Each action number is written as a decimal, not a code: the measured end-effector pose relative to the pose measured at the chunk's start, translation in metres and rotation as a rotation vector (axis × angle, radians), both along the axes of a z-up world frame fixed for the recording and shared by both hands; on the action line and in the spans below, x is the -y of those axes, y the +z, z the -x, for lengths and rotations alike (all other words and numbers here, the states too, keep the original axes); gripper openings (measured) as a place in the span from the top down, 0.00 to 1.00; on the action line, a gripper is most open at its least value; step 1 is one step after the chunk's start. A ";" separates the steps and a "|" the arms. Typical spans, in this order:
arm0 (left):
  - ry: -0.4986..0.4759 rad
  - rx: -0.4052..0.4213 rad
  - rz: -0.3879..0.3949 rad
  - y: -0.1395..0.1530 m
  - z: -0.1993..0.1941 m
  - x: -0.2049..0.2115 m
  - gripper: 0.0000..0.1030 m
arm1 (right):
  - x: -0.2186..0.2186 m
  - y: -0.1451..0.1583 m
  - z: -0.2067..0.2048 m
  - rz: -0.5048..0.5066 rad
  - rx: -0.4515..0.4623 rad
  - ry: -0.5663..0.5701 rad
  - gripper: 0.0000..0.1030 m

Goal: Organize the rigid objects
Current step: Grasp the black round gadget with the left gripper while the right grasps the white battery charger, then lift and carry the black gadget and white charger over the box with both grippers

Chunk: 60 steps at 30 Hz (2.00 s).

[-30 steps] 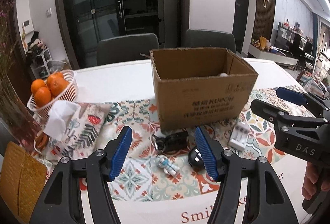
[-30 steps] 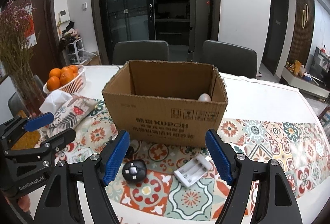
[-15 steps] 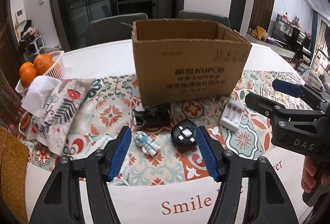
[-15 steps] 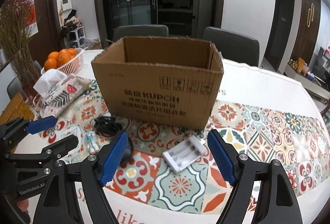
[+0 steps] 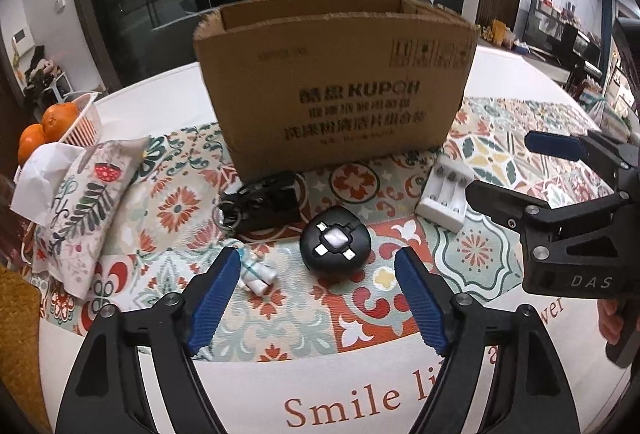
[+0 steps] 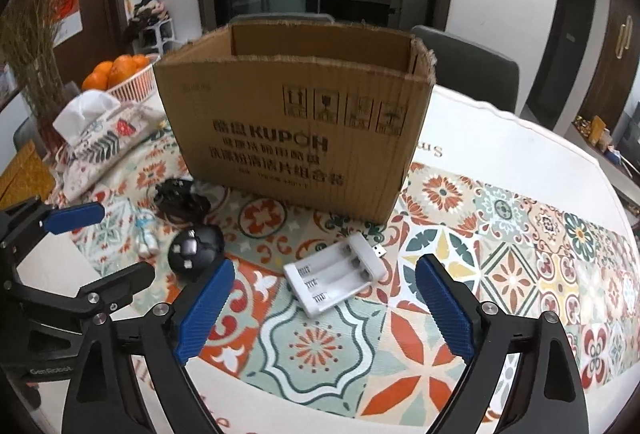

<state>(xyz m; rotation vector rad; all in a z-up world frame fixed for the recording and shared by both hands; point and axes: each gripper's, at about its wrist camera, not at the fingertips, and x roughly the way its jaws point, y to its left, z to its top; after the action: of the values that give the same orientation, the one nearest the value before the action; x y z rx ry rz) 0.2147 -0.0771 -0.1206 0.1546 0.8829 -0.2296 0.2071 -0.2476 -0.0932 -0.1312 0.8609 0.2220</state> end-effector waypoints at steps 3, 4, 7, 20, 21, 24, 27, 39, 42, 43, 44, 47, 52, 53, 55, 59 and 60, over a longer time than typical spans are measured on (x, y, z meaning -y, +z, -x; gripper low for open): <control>-0.002 -0.023 -0.011 -0.009 -0.006 0.004 0.23 | 0.001 -0.010 -0.007 0.023 -0.026 0.023 0.09; -0.002 -0.029 -0.012 -0.011 -0.007 0.004 0.23 | 0.000 -0.014 -0.010 0.034 -0.045 0.039 0.09; -0.009 -0.060 -0.011 -0.018 -0.016 0.008 0.23 | -0.002 -0.024 -0.019 0.064 -0.088 0.070 0.09; -0.034 -0.108 -0.059 -0.040 -0.044 0.022 0.23 | -0.007 -0.058 -0.048 0.144 -0.193 0.173 0.09; -0.034 -0.112 -0.063 -0.042 -0.046 0.023 0.23 | -0.007 -0.059 -0.051 0.147 -0.192 0.170 0.09; -0.040 -0.117 -0.064 -0.046 -0.050 0.025 0.23 | -0.008 -0.065 -0.056 0.143 -0.200 0.195 0.09; -0.038 -0.123 -0.068 -0.051 -0.054 0.027 0.23 | -0.011 -0.069 -0.061 0.152 -0.196 0.215 0.09; -0.045 -0.155 0.008 -0.060 -0.068 0.027 0.39 | -0.010 -0.083 -0.084 0.065 -0.207 0.205 0.09; -0.036 -0.144 0.005 -0.059 -0.067 0.026 0.47 | -0.008 -0.084 -0.083 0.056 -0.192 0.191 0.09; -0.035 -0.144 0.006 -0.059 -0.067 0.026 0.47 | -0.008 -0.084 -0.081 0.053 -0.188 0.187 0.09; -0.033 -0.143 0.005 -0.059 -0.067 0.026 0.47 | -0.007 -0.084 -0.080 0.053 -0.185 0.182 0.10; -0.028 -0.143 0.008 -0.059 -0.066 0.024 0.47 | -0.003 -0.082 -0.073 0.047 -0.179 0.158 0.10; -0.018 -0.143 0.018 -0.058 -0.062 0.023 0.47 | -0.001 -0.078 -0.060 0.053 -0.175 0.110 0.10; -0.017 -0.141 0.021 -0.057 -0.060 0.023 0.47 | 0.001 -0.077 -0.057 0.052 -0.176 0.097 0.10; -0.017 -0.134 0.029 -0.055 -0.054 0.023 0.47 | 0.002 -0.074 -0.051 0.051 -0.168 0.076 0.10; -0.012 -0.116 0.040 -0.046 -0.046 0.019 0.47 | 0.006 -0.065 -0.040 0.046 -0.147 0.028 0.10; -0.011 -0.110 0.042 -0.042 -0.041 0.016 0.47 | 0.007 -0.062 -0.037 0.049 -0.140 0.008 0.10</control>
<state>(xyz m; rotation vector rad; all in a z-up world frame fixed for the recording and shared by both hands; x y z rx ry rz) 0.2555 -0.0933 -0.1626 0.1087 0.9862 -0.2682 0.2441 -0.2548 -0.1550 -0.1663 1.0061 0.2200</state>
